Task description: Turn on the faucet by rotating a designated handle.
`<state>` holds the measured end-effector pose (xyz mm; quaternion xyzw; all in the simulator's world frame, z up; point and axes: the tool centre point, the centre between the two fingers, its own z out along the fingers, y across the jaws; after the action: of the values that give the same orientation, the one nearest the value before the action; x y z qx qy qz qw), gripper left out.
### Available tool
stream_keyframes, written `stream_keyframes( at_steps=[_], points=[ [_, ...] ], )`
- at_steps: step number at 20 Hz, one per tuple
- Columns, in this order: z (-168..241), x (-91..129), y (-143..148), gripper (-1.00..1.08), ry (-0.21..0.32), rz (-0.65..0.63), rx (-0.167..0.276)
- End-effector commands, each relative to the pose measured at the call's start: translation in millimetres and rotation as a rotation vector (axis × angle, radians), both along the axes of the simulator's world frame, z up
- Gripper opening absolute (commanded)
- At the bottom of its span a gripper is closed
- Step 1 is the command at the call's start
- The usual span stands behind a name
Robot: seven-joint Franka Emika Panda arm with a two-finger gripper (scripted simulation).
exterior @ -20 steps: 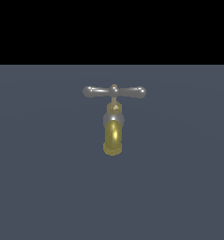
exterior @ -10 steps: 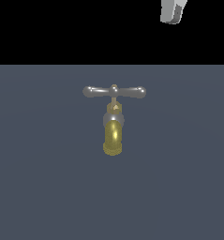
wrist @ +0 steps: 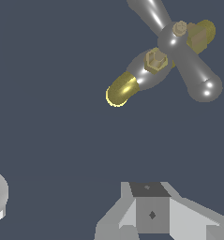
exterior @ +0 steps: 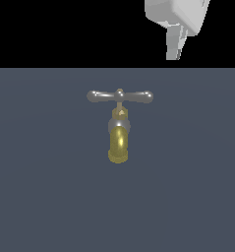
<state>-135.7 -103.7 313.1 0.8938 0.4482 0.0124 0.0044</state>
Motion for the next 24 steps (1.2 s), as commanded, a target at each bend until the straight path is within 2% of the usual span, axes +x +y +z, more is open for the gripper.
stream_keyframes(
  at_steps=[1, 24],
  points=[
    [-11, 10, -3, -1.00, 0.002, 0.055, -0.003],
    [-99, 88, -1, -1.00, 0.020, 0.480, -0.011]
  ],
)
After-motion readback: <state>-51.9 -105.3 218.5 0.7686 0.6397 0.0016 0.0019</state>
